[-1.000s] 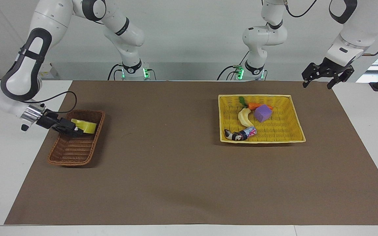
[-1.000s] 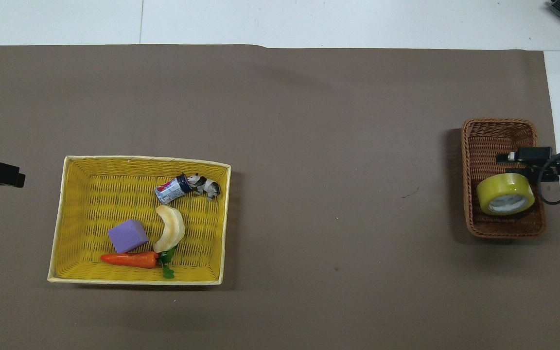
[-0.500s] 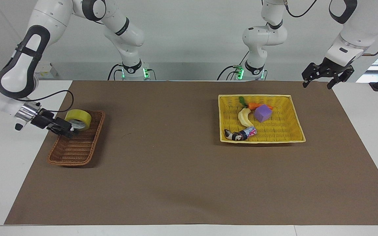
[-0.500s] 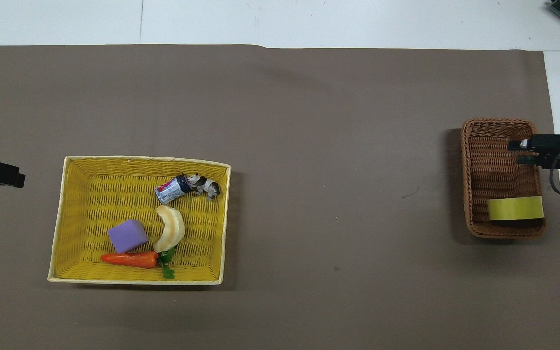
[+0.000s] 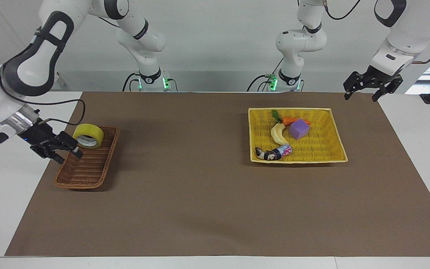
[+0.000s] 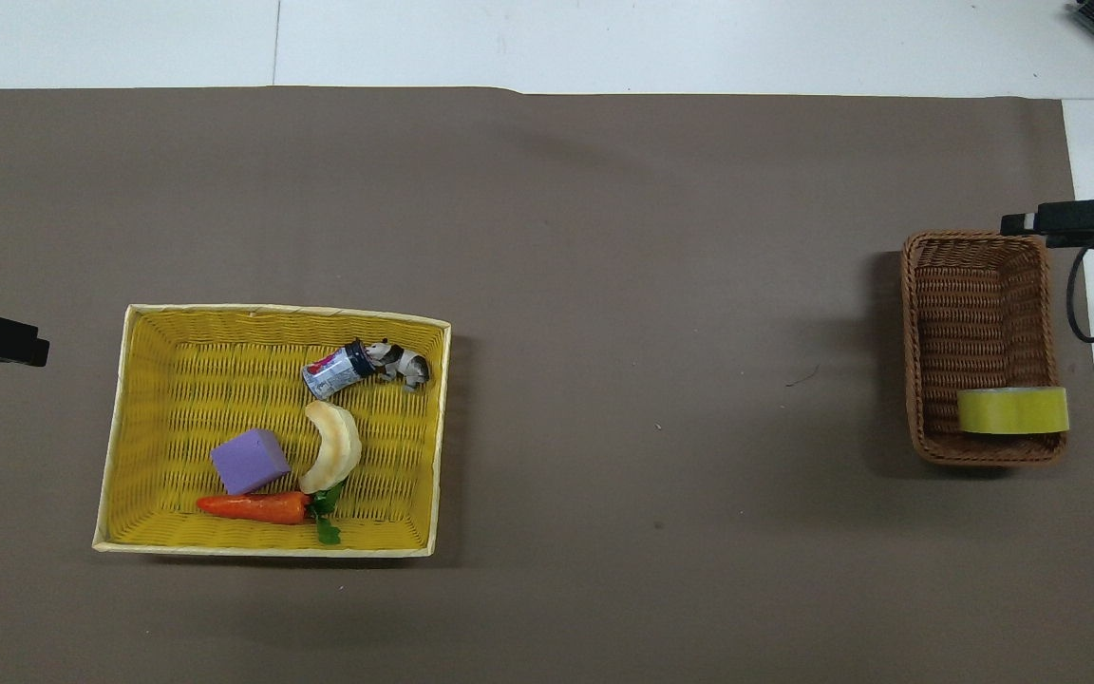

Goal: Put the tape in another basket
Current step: 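Lift the right gripper up away from the wicker basket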

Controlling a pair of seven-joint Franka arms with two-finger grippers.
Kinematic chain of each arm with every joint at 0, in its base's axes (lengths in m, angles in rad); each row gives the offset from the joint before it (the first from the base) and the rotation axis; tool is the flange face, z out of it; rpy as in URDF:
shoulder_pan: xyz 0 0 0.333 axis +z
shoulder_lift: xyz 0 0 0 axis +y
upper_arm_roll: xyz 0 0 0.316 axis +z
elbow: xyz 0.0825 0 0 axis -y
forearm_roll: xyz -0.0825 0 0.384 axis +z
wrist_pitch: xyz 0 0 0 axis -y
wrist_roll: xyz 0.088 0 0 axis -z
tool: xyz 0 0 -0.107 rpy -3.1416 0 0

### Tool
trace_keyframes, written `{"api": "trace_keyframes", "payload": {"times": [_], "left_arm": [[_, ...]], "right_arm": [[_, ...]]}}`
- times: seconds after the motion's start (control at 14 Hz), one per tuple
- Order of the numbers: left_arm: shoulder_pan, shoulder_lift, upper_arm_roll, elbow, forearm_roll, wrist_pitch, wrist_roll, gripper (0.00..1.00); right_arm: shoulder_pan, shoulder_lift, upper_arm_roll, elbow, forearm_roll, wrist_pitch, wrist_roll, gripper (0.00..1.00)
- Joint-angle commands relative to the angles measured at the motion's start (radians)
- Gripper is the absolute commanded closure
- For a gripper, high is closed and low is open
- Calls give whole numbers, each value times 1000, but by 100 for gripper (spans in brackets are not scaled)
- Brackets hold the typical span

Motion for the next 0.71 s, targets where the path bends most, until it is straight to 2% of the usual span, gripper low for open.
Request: {"api": "trace_keyframes", "payload": {"times": [0.0,0.21,0.43,0.64], "left_arm": [[6,6,-4,17,17,-16,12,0],[6,6,-4,17,17,-16,12,0],[6,6,-4,17,18,-16,12,0],[6,6,-4,17,17,-16,12,0]], "right_arm": [[75,-86,2,-31,-171,6,136,0],[181,-161,2,-69,-315,-8,343,0],[268,-211,2,-78,-371,-84,527,0],[293,-251,2,-37,-423,-185,579,0]]}}
